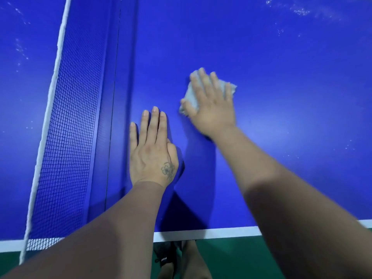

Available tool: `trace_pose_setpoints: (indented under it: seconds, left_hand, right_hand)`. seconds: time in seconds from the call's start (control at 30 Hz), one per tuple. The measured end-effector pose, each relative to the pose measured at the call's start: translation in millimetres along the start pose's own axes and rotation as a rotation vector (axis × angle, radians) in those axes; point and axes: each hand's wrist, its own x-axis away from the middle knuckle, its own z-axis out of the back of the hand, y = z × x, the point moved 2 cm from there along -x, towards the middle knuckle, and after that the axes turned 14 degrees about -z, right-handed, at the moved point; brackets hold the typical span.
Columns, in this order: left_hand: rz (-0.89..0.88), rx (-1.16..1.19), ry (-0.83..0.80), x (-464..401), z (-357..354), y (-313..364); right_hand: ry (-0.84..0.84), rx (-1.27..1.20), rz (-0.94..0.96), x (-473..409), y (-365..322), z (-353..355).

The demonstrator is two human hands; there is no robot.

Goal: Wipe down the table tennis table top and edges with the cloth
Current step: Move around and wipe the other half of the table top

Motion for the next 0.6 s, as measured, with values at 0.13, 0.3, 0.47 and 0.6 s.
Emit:
trace_pose_setpoints:
  seconds: [0.13, 0.3, 0.47, 0.6]
  left_hand:
    - [-0.001, -0.011, -0.023, 0.4, 0.8, 1.8]
    - [0.001, -0.008, -0.010, 1.6, 0.7, 1.8]
    - [-0.012, -0.002, 0.007, 3.2, 2.4, 1.9]
    - [-0.013, -0.001, 0.004, 3.4, 1.8, 2.2]
  right_hand:
    - [-0.034, -0.020, -0.213, -5.8, 71.9, 11.0]
    - [0.054, 0.029, -0.267, 87.8, 102.8, 14.5]
    - [-0.033, 0.045, -0.207, 165.6, 60.2, 4.7]
    - [0.016, 0.049, -0.118, 143.7, 14.4, -2.6]
